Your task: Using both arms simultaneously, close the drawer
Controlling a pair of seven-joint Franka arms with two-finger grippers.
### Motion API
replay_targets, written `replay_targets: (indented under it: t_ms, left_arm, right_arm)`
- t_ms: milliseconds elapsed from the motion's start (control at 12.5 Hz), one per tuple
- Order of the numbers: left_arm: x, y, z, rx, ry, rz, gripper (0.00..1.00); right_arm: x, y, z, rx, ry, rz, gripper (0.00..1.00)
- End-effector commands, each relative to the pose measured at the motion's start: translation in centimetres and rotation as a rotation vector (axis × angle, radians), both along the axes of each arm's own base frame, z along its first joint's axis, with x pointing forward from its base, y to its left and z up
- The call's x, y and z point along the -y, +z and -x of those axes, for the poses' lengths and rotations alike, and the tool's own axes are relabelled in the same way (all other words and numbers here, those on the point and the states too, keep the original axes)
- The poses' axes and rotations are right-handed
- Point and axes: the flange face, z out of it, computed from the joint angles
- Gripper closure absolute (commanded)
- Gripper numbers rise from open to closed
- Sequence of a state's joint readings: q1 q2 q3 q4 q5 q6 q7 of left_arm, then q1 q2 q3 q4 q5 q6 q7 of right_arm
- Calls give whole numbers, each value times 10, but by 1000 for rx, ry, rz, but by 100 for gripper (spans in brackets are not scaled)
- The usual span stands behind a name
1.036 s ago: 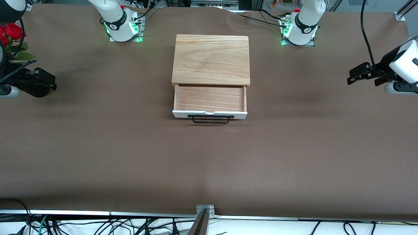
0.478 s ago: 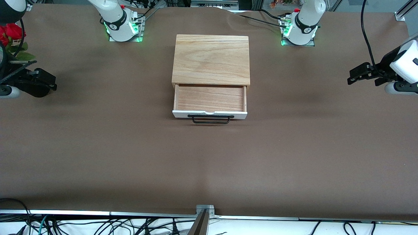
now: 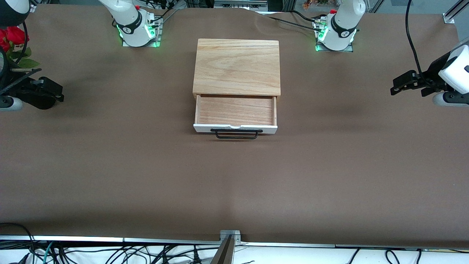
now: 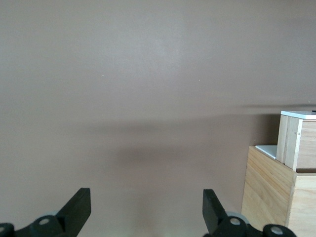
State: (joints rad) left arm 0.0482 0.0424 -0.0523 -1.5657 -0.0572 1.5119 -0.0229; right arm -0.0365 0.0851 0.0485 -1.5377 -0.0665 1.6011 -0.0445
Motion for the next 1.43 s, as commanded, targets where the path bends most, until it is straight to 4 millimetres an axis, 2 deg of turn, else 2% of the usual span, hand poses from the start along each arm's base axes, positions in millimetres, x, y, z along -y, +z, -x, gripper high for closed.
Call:
replay_targets:
  t_ms: [0, 1036, 1355]
  left_arm:
    - [0, 5, 5, 13, 4, -16, 0]
    - [0, 5, 5, 13, 4, -14, 0]
    - [-1, 1, 2, 9, -8, -9, 0]
  right_arm:
    - [3, 4, -2, 9, -4, -18, 0]
    - [3, 3, -3, 13, 0, -19, 0]
    - [-24, -25, -18, -16, 39, -34, 0]
